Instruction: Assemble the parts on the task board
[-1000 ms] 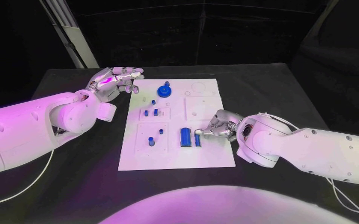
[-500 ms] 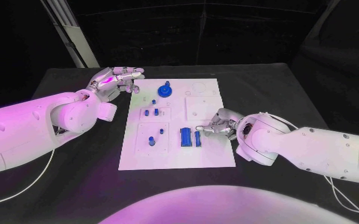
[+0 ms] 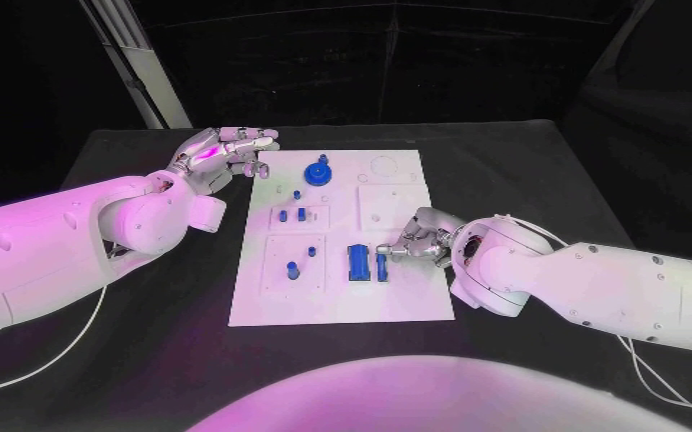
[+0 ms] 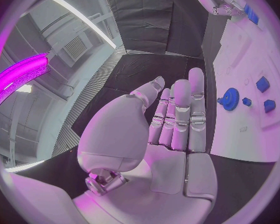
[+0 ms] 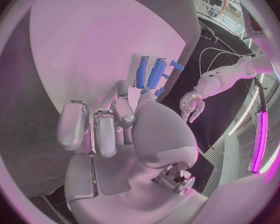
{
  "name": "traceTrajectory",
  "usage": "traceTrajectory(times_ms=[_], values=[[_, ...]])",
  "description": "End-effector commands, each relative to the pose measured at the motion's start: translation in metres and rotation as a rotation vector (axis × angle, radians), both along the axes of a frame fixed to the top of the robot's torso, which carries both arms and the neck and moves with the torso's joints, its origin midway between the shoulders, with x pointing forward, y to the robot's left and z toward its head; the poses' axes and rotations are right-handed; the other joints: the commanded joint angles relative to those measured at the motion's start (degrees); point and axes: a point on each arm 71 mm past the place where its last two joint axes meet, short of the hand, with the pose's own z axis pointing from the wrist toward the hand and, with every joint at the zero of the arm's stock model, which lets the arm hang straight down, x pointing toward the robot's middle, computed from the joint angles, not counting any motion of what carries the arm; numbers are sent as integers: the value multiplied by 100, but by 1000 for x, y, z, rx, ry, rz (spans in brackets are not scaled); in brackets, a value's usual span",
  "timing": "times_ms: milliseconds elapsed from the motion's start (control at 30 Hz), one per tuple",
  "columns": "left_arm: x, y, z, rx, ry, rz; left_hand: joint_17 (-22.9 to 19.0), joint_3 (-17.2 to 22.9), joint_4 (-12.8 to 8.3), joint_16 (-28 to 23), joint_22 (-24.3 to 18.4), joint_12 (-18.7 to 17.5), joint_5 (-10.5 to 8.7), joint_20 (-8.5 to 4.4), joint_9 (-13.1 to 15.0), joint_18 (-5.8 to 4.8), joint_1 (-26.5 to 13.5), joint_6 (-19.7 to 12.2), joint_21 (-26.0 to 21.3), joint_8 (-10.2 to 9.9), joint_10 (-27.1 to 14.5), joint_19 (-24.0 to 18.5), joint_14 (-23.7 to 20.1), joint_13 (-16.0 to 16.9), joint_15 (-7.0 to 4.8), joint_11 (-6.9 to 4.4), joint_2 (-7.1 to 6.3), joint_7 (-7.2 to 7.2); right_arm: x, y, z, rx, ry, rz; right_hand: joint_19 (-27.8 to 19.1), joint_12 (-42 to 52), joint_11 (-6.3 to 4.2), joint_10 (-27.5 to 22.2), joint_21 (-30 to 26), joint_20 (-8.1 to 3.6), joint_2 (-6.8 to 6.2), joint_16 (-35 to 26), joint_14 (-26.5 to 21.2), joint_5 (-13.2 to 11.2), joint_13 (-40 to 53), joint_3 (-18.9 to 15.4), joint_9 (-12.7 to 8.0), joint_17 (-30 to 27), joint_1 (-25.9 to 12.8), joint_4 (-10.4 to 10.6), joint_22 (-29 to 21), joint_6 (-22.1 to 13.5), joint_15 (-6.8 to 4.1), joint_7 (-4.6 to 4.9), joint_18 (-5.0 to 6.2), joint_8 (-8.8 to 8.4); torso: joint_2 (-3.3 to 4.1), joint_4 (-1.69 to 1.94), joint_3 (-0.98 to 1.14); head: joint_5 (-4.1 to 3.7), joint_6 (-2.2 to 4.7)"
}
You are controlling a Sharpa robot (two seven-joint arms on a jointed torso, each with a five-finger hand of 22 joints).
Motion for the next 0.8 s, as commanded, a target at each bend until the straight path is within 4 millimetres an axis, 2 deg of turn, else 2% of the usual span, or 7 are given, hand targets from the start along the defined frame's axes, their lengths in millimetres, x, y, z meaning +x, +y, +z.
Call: traceTrajectory(times_ms=[33, 333, 467, 800], values=[[0, -2, 1, -8, -5, -14, -6, -41, 1, -28, -6, 23, -3, 32, -3, 74, 7, -38, -26, 23, -42, -24, -52, -8, -5, -9, 67, -19, 1, 1, 1, -13, -10, 8, 10, 50, 3, 40, 12, -10, 9, 10, 419, 18, 17, 49, 14, 648, 260, -152, 9, -32, -57, -15, -37, 32, -7, -7, 3, 3, -9], [0, -2, 1, -8, -5, -14, -6, -41, 1, -28, -6, 23, -3, 32, -3, 74, 7, -38, -26, 23, -42, -24, -52, -8, -5, -9, 67, -19, 1, 3, 0, -18, -15, 17, 14, 91, -8, 61, 15, -17, 51, 20, 421, 46, 51, 86, 25, 660, 471, -275, 16, -27, -64, -27, -38, 42, -10, -5, 2, 5, -21], [0, -1, 1, -8, -4, -13, -6, -41, 1, -28, -6, 23, -3, 32, -3, 74, 7, -38, -26, 23, -42, -24, -52, -8, -5, -9, 67, -19, 1, 4, 1, -16, -15, 22, 13, 95, -11, 64, 14, -20, 23, 22, 422, 39, 56, 78, 28, 664, 531, -322, 15, -27, -67, -30, -38, 45, -6, -9, 6, 7, -22], [0, -1, 1, -8, -4, -14, -6, -41, 1, -28, -6, 23, -3, 32, -3, 74, 7, -38, -26, 23, -42, -24, -52, -8, -5, -9, 67, -19, 1, 5, 1, -12, -20, 22, 12, 93, -17, 66, 12, -24, -20, 22, 421, -51, 60, 63, 35, 664, 667, -430, 16, -22, -72, -37, -38, 52, -5, -10, 2, 1, -36]])
